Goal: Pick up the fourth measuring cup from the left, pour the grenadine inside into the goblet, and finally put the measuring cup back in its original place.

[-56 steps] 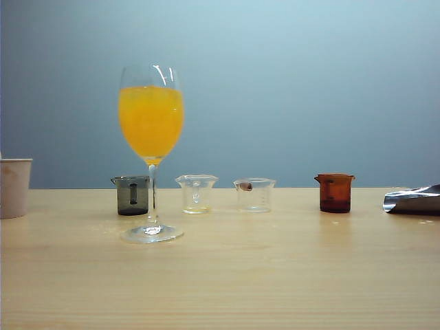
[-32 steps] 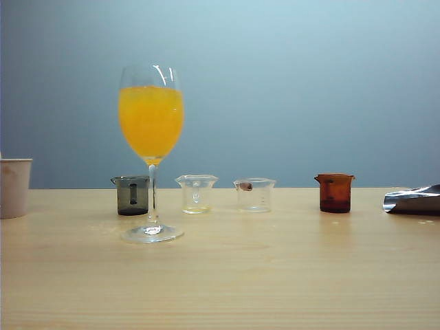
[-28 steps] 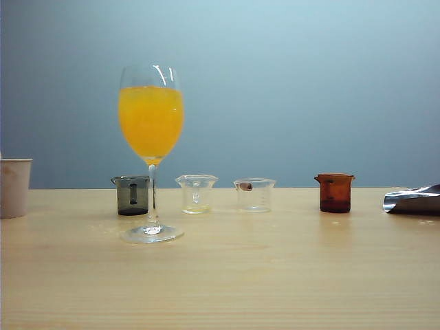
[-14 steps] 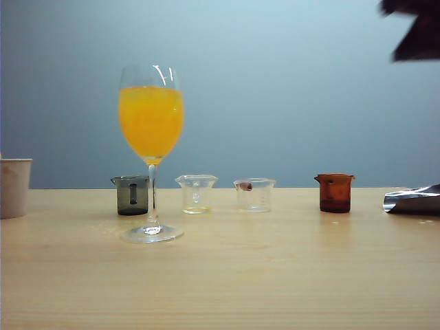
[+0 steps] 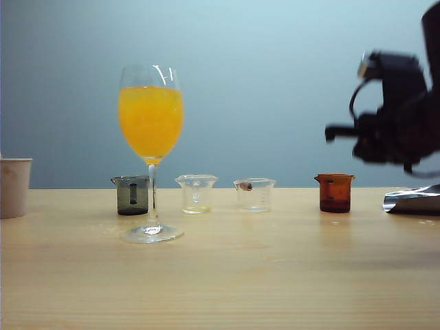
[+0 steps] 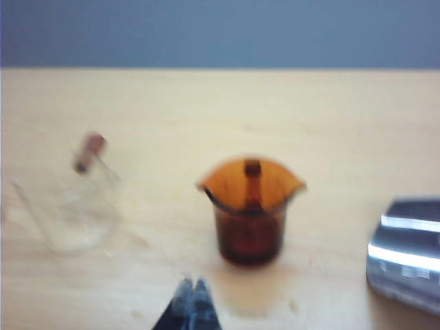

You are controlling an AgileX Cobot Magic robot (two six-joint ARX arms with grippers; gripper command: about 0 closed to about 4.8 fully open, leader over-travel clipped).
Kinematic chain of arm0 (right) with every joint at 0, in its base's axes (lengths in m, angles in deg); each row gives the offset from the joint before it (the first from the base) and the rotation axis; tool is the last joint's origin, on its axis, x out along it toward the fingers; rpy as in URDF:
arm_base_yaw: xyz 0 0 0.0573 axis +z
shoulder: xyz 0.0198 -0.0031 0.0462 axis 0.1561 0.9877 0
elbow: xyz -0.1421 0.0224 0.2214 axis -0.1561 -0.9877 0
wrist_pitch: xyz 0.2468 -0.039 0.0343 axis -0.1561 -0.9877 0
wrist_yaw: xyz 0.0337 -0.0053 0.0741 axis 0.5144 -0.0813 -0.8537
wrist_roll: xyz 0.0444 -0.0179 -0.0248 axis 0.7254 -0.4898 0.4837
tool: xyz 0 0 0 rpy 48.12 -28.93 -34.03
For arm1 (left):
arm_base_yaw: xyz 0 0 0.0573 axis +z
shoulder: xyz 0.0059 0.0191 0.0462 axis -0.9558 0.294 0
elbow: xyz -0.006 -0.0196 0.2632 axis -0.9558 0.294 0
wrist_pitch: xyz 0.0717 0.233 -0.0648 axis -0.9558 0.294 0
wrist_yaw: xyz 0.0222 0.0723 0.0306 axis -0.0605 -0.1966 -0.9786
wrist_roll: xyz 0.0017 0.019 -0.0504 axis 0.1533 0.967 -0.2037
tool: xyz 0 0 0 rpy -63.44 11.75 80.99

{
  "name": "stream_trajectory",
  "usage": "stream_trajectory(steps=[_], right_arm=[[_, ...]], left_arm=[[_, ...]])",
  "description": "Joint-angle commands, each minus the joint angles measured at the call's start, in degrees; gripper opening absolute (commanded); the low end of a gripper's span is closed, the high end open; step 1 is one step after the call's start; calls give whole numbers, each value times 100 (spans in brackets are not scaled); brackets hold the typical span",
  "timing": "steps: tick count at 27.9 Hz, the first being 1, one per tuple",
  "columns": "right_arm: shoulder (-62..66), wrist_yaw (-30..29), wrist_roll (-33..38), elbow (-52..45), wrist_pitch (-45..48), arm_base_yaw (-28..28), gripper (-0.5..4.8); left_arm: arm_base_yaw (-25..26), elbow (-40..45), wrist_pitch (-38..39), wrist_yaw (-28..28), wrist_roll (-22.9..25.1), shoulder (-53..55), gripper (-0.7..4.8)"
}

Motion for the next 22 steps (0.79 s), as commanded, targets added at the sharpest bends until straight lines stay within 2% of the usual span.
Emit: stream_trajectory(steps=[1,7,11,12,15,16,19,22], right_arm=[[385,136,17,87,420,-15,-6],[1012,153,-68,544,409,-28,-6],[1526,564,-24,960,398,-149,0],[1587,566,-24,1005,398,-168,31],[1766,560,-24,1172,396,-177,255],[1777,533,-24,1196,387,-175,284],[1823,483,-28,1283,389,-177,479],[1882,476,-48,1384,363,-177,479]], left_arm=[[-85,-28,-79,15,17,101,-6],[-87,-28,-79,400,13,275,-6],[-90,-28,-72,396,7,352,-6],[-90,-28,-72,391,9,352,-6],[-90,-28,-72,391,9,352,-6],[-90,-28,-72,393,9,352,-6],[-90,-24,-72,393,7,352,-6],[-90,-24,-70,393,9,352,-6]])
